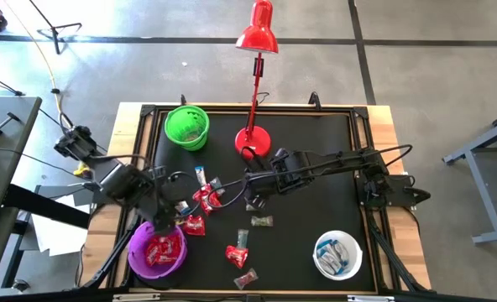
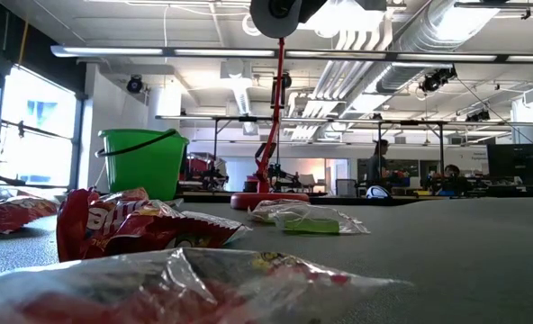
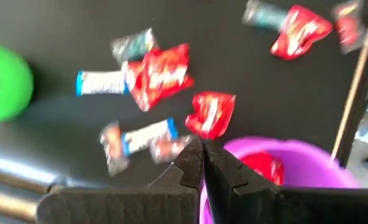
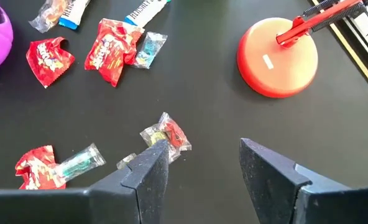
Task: Sort candy
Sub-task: Put the red candy into the purple bucket
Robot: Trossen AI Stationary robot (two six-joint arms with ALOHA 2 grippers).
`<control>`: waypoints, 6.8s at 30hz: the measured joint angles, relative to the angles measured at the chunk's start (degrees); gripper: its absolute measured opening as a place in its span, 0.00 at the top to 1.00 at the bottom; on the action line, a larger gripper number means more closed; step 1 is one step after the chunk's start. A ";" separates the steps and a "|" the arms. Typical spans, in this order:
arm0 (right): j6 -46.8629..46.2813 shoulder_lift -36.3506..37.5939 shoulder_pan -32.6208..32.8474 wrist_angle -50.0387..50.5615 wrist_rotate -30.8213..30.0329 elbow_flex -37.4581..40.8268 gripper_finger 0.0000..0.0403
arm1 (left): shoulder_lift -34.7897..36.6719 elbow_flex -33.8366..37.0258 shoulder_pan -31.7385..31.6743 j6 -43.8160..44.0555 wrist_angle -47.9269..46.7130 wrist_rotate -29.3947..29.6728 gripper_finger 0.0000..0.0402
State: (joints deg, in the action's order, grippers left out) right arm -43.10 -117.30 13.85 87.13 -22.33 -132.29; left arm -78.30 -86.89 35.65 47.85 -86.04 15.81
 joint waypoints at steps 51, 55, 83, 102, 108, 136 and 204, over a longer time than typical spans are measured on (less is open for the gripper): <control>2.99 3.08 -0.09 2.86 6.27 0.00 0.52 | -1.16 34.84 -15.05 -13.99 39.01 -13.83 0.53; 1.59 4.73 -0.09 2.87 5.82 0.00 0.52 | -3.43 34.84 -15.01 -13.98 41.01 -15.25 0.53; 1.99 5.55 0.04 2.89 6.27 0.00 0.52 | -19.47 34.73 -15.67 -15.37 42.85 -21.39 0.53; 2.63 5.57 0.07 2.89 6.25 0.00 0.52 | -19.18 34.77 -20.38 -12.49 44.06 -21.08 0.97; 2.63 5.60 0.07 2.89 6.23 0.00 0.52 | -17.14 35.01 -21.55 -8.88 43.41 -19.15 0.97; 2.63 5.60 0.07 2.89 6.21 0.00 0.52 | -4.25 34.88 -22.90 0.18 39.55 -19.61 1.00; -1.64 5.60 0.02 1.69 1.36 0.00 0.52 | 6.36 12.20 10.24 17.41 11.73 -19.20 0.73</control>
State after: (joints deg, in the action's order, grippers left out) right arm -44.74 -111.70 13.87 88.83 -20.97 -132.29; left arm -71.94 -74.70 45.89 65.25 -74.30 -3.40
